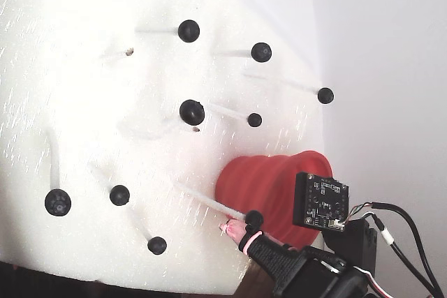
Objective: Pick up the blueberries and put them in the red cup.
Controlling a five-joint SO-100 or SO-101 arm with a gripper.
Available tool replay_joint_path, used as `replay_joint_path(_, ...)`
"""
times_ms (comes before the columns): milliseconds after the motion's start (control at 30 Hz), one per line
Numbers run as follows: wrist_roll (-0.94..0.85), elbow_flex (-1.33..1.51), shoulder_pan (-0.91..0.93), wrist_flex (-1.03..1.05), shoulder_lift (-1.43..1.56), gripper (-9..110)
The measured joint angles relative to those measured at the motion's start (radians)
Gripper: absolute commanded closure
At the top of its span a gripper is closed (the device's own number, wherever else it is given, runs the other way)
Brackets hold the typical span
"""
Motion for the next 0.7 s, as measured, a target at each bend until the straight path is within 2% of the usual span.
replay_joint_path(700,0.054,-0.041,0.0,-0.046,-0.06,81)
